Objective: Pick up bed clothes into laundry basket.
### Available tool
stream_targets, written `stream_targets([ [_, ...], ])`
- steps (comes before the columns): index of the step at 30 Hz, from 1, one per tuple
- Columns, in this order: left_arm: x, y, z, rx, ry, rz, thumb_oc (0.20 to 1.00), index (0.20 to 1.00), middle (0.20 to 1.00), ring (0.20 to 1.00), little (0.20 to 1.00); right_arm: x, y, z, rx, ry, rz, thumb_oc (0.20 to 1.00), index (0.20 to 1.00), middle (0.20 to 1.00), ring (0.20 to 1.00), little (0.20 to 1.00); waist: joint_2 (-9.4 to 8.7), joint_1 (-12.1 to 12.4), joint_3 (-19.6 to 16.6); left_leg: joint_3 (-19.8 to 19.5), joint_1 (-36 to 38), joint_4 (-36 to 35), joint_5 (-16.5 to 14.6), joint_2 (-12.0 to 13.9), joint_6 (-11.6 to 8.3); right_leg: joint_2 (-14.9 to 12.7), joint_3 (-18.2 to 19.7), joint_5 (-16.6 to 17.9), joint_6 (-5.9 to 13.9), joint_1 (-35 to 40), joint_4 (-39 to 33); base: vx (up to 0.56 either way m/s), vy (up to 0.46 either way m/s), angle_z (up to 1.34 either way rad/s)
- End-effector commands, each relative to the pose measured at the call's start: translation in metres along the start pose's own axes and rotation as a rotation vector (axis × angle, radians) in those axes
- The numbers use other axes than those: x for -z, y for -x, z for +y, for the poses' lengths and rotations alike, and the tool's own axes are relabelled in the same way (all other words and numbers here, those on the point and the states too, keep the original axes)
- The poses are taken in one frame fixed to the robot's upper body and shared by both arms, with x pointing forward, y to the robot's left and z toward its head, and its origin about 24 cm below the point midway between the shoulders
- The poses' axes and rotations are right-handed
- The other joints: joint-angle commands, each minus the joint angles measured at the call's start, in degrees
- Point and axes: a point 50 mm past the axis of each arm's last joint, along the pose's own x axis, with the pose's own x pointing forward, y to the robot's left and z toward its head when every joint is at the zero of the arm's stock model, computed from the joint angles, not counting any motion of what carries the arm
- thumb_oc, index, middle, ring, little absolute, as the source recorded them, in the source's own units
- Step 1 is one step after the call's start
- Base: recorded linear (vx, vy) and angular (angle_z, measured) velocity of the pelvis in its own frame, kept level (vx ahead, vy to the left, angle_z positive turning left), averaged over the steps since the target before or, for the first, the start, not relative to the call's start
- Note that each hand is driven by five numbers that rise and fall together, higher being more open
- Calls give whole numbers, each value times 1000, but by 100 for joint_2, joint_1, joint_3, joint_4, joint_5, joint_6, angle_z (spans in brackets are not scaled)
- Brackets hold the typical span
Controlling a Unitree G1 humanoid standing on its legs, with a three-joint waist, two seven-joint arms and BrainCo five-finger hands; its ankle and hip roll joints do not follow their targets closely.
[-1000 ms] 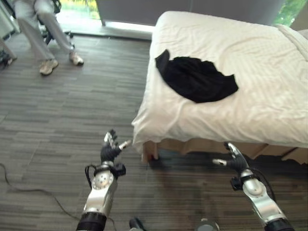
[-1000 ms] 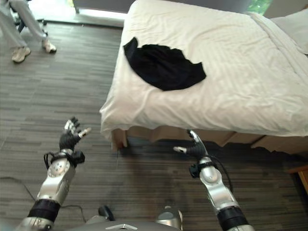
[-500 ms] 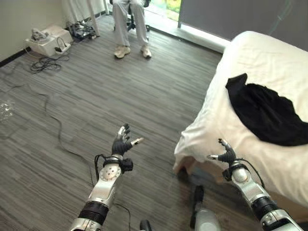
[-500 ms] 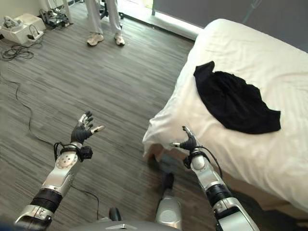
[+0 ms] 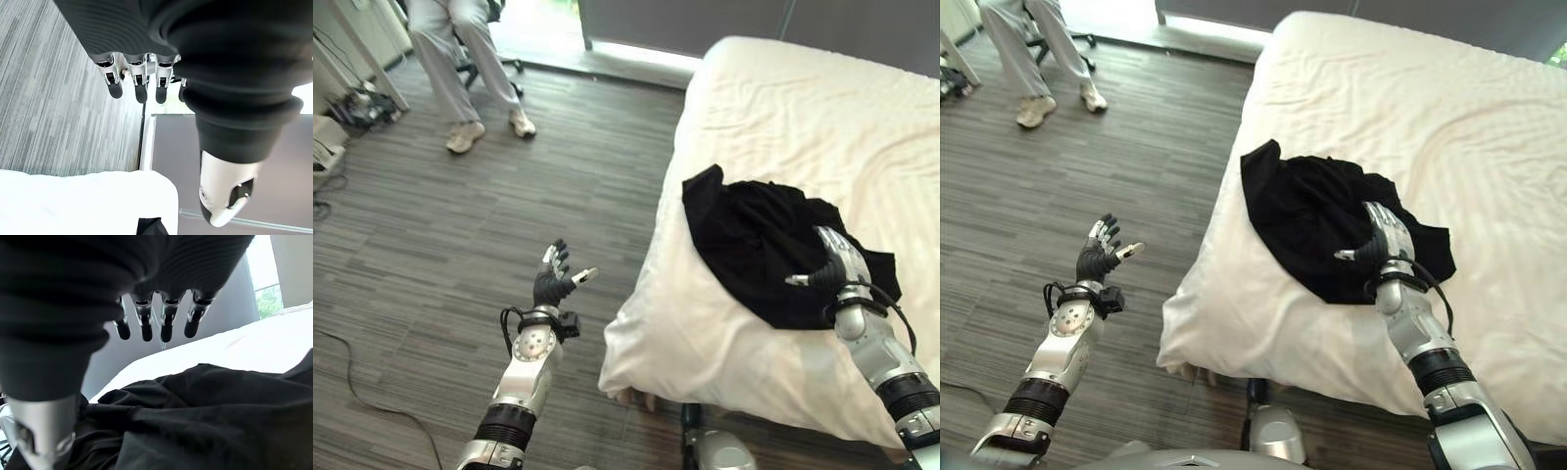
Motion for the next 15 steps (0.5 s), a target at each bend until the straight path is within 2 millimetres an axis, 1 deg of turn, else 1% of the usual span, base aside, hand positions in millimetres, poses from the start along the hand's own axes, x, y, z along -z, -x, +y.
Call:
stream_targets([
  [1, -18, 2, 2, 28, -4, -100, 1000, 1000, 1000, 1000, 1000, -8, 0, 0, 11, 22, -64, 1000, 1000, 1000, 1000, 1000, 46, 30, -175, 791, 641, -289, -26, -48, 167, -410, 132, -296, 917, 84, 85, 167, 59, -36],
  [3, -13, 5, 0, 45, -15, -76, 1000, 1000, 1000, 1000, 1000, -5, 5, 10, -29, 18, -45, 1000, 1000, 1000, 1000, 1000, 125, -4, -253, 930, 848, -487, 46, 0, 83, -407, 118, -324, 970, 117, 95, 145, 33, -42],
  [4, -12, 6, 0, 44, -15, -74, 1000, 1000, 1000, 1000, 1000, -5, 4, 11, -31, 19, -45, 1000, 1000, 1000, 1000, 1000, 132, 4, -258, 952, 884, -537, 75, -2, 74, -395, 130, -321, 969, 121, 92, 33, -4, -38],
  [5, -11, 6, 0, 50, -21, -68, 1000, 1000, 1000, 1000, 1000, -2, 6, 20, -64, 25, -21, 1000, 1000, 1000, 1000, 1000, 169, -1, -256, 1092, 979, -679, 206, -25, 97, -404, 86, -246, 959, 88, 84, 12, -6, -27],
  [7, -12, 5, 3, 55, -18, -70, 1000, 1000, 1000, 1000, 1000, 3, 6, 27, -95, 44, 4, 1000, 1000, 1000, 1000, 1000, 219, 22, -260, 1169, 1060, -758, 266, -8, 74, -426, 76, -241, 976, 102, 78, 45, -21, -10],
  [8, -10, 6, 1, 63, -20, -63, 1000, 1000, 1000, 1000, 1000, 4, 5, 29, -106, 51, 12, 1000, 1000, 1000, 1000, 1000, 234, 28, -257, 1173, 1077, -789, 281, -4, 71, -431, 63, -232, 985, 104, 78, 44, -28, 3],
  [9, -10, 5, 1, 63, -20, -63, 1000, 1000, 1000, 1000, 1000, 4, 5, 29, -106, 51, 11, 1000, 1000, 1000, 1000, 1000, 234, 26, -254, 1174, 1080, -794, 284, -5, 71, -431, 64, -232, 986, 105, 78, 46, -49, 10],
  [11, -10, 0, -3, 76, -25, -59, 1000, 1000, 1000, 1000, 1000, 9, -6, 26, -110, 87, 45, 1000, 1000, 1000, 1000, 1000, 278, 11, -229, 1192, 1065, -826, 279, -17, 65, -444, 63, -215, 1002, 56, 77, 28, -47, 10],
  [12, -11, 0, -3, 75, -24, -61, 1000, 1000, 1000, 1000, 1000, 8, -7, 26, -108, 87, 43, 1000, 1000, 1000, 1000, 1000, 280, 7, -222, 1193, 1063, -825, 279, -16, 66, -443, 64, -214, 1002, 53, 77, 15, -48, 3],
  [13, -14, -6, -5, 79, -23, -70, 1000, 1000, 1000, 1000, 1000, 9, -16, 20, -102, 111, 60, 1000, 1000, 1000, 1000, 1000, 307, -1, -206, 1225, 1041, -842, 290, -17, 48, -458, 76, -202, 1012, 7, 77, 9, -36, -1],
  [14, -15, -6, -5, 79, -23, -71, 1000, 1000, 1000, 1000, 1000, 9, -16, 20, -102, 111, 59, 1000, 1000, 1000, 1000, 1000, 307, -2, -205, 1225, 1040, -841, 290, -17, 48, -458, 76, -202, 1012, 7, 77, 16, -58, -3],
  [15, -17, -10, -6, 81, -20, -76, 1000, 1000, 1000, 1000, 1000, 10, -21, 17, -97, 123, 66, 1000, 1000, 1000, 1000, 1000, 325, -8, -195, 1232, 1026, -845, 295, -17, 42, -462, 77, -195, 1016, -20, 77, -2, -41, -4],
])
